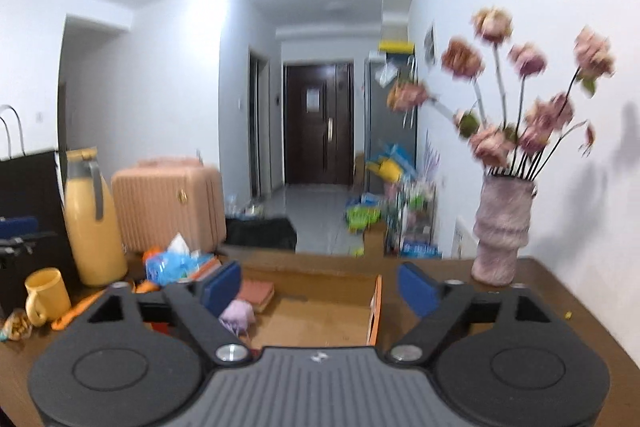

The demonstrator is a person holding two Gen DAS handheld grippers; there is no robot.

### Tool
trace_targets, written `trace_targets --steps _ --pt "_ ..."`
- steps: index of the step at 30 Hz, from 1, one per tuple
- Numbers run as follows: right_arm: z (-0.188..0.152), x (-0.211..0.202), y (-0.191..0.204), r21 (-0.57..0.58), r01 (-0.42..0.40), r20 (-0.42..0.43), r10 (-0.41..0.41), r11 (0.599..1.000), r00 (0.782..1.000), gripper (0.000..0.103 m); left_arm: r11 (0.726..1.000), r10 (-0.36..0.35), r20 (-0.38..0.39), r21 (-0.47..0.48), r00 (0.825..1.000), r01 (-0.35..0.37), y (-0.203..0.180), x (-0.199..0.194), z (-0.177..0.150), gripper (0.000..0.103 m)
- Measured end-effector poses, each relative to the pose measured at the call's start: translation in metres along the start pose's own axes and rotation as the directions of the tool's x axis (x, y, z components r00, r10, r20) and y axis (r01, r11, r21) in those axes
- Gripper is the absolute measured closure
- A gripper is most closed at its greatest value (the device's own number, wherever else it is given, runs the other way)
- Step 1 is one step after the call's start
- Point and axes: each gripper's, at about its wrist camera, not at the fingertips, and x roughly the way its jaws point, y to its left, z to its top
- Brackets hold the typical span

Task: Organize soft objects
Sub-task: 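Open both grippers to release the sachet and lift out of the box, then move both grippers back over the pile of soft items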

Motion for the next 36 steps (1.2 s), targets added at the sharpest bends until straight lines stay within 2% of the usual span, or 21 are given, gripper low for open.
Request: trace_targets --steps 2,4,6,12,17,22,25,31,36 --pt "-0.004 -0.020 0.005 -0.004 0.006 0.046 -0.006 1.000 0.999 0.013 1.000 0.002 0.011 -0.013 1.000 -0.002 -0.005 -0.014 -0.005 0.022" --pt "-0.010 -0.036 0.010 -0.015 0.008 0.071 -0.007 1.000 0.997 0.004 1.000 0.003 0.024 -0.010 1.000 -0.003 -0.008 -0.028 -0.011 0.018" --pt "-0.018 -0.051 0.015 -0.022 0.010 0.103 -0.007 1.000 0.995 0.001 1.000 0.013 0.033 0.001 0.999 -0.013 -0.013 -0.041 -0.019 0.017" --pt "-0.057 -0.093 0.033 -0.018 -0.018 0.150 0.020 1.000 0.989 0.000 1.000 0.008 0.024 -0.029 1.000 -0.007 -0.021 -0.083 -0.056 0.015" --pt "-0.110 -0.118 0.050 -0.022 -0.013 0.106 0.015 1.000 0.994 0.000 0.999 -0.016 -0.051 -0.049 0.999 0.013 -0.027 -0.109 -0.099 0.015" --pt "-0.156 -0.118 0.059 0.040 -0.020 -0.020 0.020 0.999 1.000 0.000 0.996 -0.026 -0.125 -0.087 0.992 0.016 -0.028 -0.112 -0.124 0.015" --pt "-0.164 -0.109 0.064 0.053 -0.037 -0.085 0.042 0.998 0.996 0.000 0.997 -0.012 -0.124 -0.076 0.992 0.002 -0.030 -0.106 -0.124 0.015" --pt "-0.168 -0.087 0.075 0.031 0.021 -0.117 -0.017 0.999 0.993 0.000 0.997 -0.022 -0.136 -0.082 0.990 0.011 -0.032 -0.087 -0.123 0.015" --pt "-0.174 -0.037 0.083 0.128 0.021 -0.247 0.011 0.991 0.969 0.000 0.997 -0.032 -0.193 -0.077 0.981 0.017 -0.037 -0.056 -0.129 0.015"
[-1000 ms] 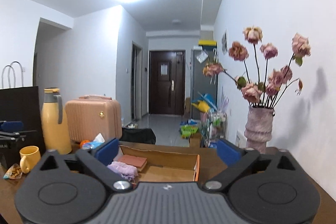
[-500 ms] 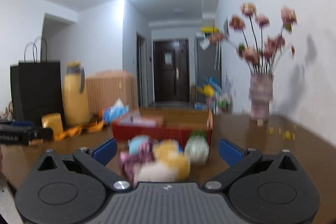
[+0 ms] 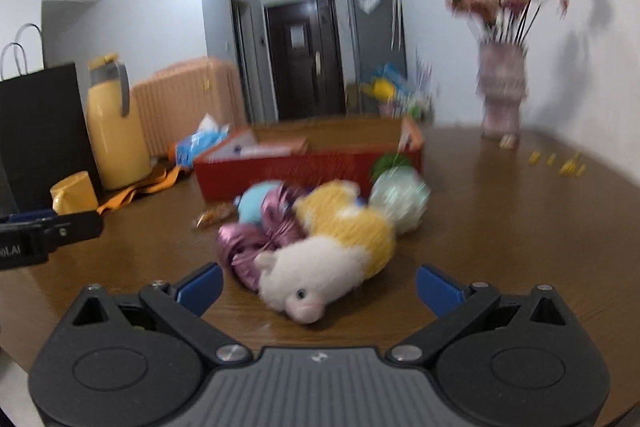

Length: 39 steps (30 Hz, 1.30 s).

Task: Organize soft objects
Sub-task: 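Move both grippers back over the pile of soft items, then grasp the white-and-yellow plush sheep with both grippers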

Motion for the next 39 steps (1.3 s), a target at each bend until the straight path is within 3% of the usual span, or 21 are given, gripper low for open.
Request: trace_targets --steps 3,8,12,17,20,23,27,28,33,34,35,39 --pt "0.002 0.030 0.007 0.043 0.014 -0.053 -0.012 0.999 0.999 0.000 1.000 -0.004 -0.011 0.028 1.000 0.005 -0.006 0.017 0.001 0.015" --pt "0.007 0.060 0.011 0.040 0.056 -0.066 -0.053 0.998 0.996 0.002 0.999 -0.015 -0.027 0.048 1.000 0.016 -0.014 0.035 0.005 0.015" --pt "0.005 0.052 -0.011 -0.007 0.078 -0.053 -0.078 0.997 0.995 0.003 0.997 -0.037 -0.042 0.061 0.998 0.039 -0.024 0.048 0.004 0.015" --pt "0.000 0.032 -0.062 0.015 0.224 -0.071 -0.223 0.974 0.972 0.003 0.992 -0.106 -0.069 0.068 0.992 0.111 -0.049 0.064 0.003 0.015" --pt "0.002 0.024 -0.081 0.080 0.170 -0.043 -0.167 0.982 0.985 0.003 0.981 -0.171 -0.078 0.084 0.982 0.178 -0.071 0.071 0.006 0.016" --pt "0.008 0.026 -0.091 0.114 0.117 -0.029 -0.115 0.986 0.993 0.007 0.969 -0.235 -0.111 0.055 0.966 0.242 -0.089 0.083 0.009 0.029" --pt "0.010 0.034 -0.103 0.160 0.069 -0.052 -0.061 0.985 0.997 0.018 0.956 -0.284 -0.157 0.025 0.946 0.291 -0.107 0.106 0.008 0.047" --pt "0.010 0.037 -0.106 0.181 0.050 -0.064 -0.039 0.982 0.997 0.023 0.954 -0.293 -0.165 0.020 0.942 0.300 -0.110 0.113 0.007 0.047" --pt "0.002 0.047 -0.112 0.237 -0.026 -0.106 0.052 0.971 0.993 0.043 0.932 -0.363 -0.273 -0.094 0.891 0.351 -0.112 0.151 0.004 0.054" --pt "0.002 0.049 -0.114 0.248 -0.032 -0.106 0.060 0.968 0.993 0.043 0.927 -0.375 -0.272 -0.107 0.886 0.360 -0.112 0.154 0.005 0.058" --pt "0.002 0.051 -0.115 0.255 -0.033 -0.104 0.061 0.966 0.993 0.044 0.921 -0.389 -0.268 -0.116 0.881 0.372 -0.111 0.156 0.005 0.070" --pt "0.003 0.050 -0.113 0.238 -0.045 -0.108 0.072 0.970 0.991 0.047 0.920 -0.391 -0.269 -0.104 0.880 0.377 -0.112 0.155 0.006 0.072"
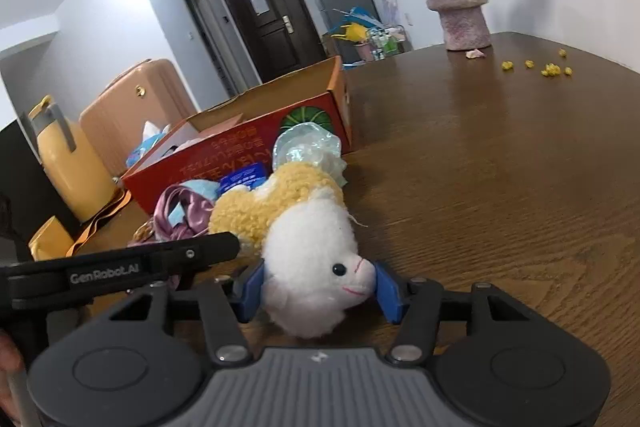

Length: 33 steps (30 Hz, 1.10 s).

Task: Organize soft objects
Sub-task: 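Grasp the white-and-yellow plush sheep with both grippers, then carry the plush sheep with both grippers and lower it into the box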

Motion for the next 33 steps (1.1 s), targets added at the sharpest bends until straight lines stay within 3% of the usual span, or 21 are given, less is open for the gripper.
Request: trace_targets --steps 12,15,19,21,24,29,33 --pt "-0.003 -0.042 0.023 -0.073 -0.022 0.042 0.025 0.997 0.999 0.049 1.000 -0.007 0.055 0.009 0.998 0.006 -0.011 -0.048 -0.004 0.073" --pt "0.006 -0.051 0.030 -0.083 -0.036 0.077 0.043 0.996 0.996 0.049 1.000 -0.019 0.096 0.023 0.995 0.017 -0.011 -0.060 0.009 0.073" --pt "0.042 -0.045 0.040 -0.106 -0.042 0.122 0.055 0.993 0.991 0.050 0.998 -0.028 0.126 0.061 0.992 0.020 -0.002 -0.053 0.050 0.073" --pt "0.068 -0.031 0.045 -0.113 -0.039 0.146 0.055 0.993 0.988 0.050 0.995 -0.030 0.152 0.101 0.988 0.015 0.006 -0.042 0.079 0.072" --pt "0.114 0.004 0.048 -0.118 -0.033 0.162 0.052 0.992 0.985 0.050 0.997 -0.038 0.138 0.074 0.990 0.028 0.032 -0.010 0.128 0.073" --pt "0.186 0.094 0.043 -0.035 -0.040 0.116 0.044 0.999 0.992 0.051 0.997 0.032 0.115 0.068 0.993 -0.040 0.071 0.060 0.186 0.073" --pt "0.214 0.164 0.039 -0.005 0.014 0.062 -0.014 1.000 0.998 0.051 0.998 0.056 0.001 0.010 0.998 -0.056 0.108 0.129 0.215 0.072"
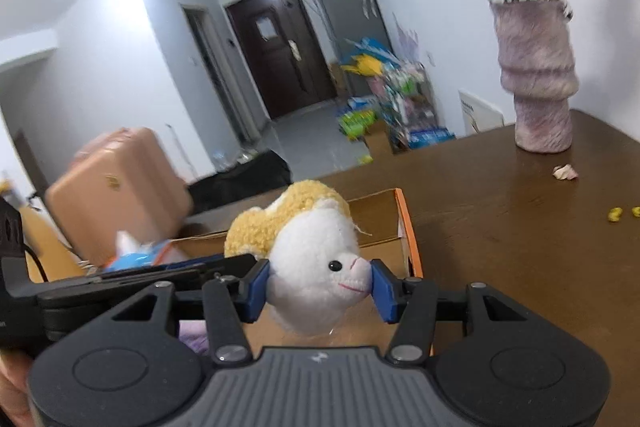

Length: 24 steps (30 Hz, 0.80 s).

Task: Organize soft objects
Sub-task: 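Carry the plush sheep with both grippers and lower it into the box, then open both grippers to release the sheep and lift away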

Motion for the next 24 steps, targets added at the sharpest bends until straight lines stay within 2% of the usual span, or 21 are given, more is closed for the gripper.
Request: trace_targets --steps 2,4,8,11,13,15,17,20,24 --pt "0.005 0.033 -0.005 0.014 0.023 -0.037 -0.023 1.000 0.999 0.051 0.999 0.007 -0.062 -0.033 0.998 -0.009 0.015 0.028 0.008 0.072" --pt "0.005 0.055 -0.006 0.005 0.068 -0.065 -0.068 0.998 0.996 0.051 1.000 0.017 -0.094 -0.024 0.995 -0.019 0.023 0.045 0.009 0.072" --pt "-0.006 0.074 0.010 -0.138 0.234 -0.015 -0.238 0.963 0.971 0.046 0.999 0.036 -0.073 -0.006 0.997 -0.036 0.033 0.045 0.008 0.072" --pt "-0.013 0.071 0.017 -0.185 0.256 0.019 -0.257 0.949 0.966 0.044 0.997 0.080 0.003 -0.006 0.997 -0.080 0.034 0.018 0.005 0.071" --pt "-0.013 0.060 0.021 -0.205 0.249 0.048 -0.244 0.947 0.969 0.032 0.993 0.116 0.057 0.020 0.992 -0.117 0.034 -0.010 0.004 0.069" --pt "-0.009 0.045 0.025 -0.211 0.236 0.068 -0.227 0.948 0.972 0.022 0.991 0.121 0.126 0.032 0.985 -0.126 0.033 -0.042 0.002 0.060" --pt "-0.005 0.028 0.030 -0.231 0.236 0.092 -0.220 0.944 0.971 0.022 0.990 0.129 0.197 0.038 0.972 -0.139 0.033 -0.078 -0.005 0.052" --pt "-0.001 -0.012 0.034 -0.230 0.223 0.148 -0.193 0.947 0.970 0.022 0.981 0.162 0.243 0.069 0.956 -0.183 0.029 -0.121 -0.017 0.048" --pt "-0.008 -0.064 0.037 -0.234 0.189 0.182 -0.149 0.954 0.972 0.021 0.952 0.245 0.317 0.101 0.916 -0.289 0.021 -0.181 -0.047 0.034"
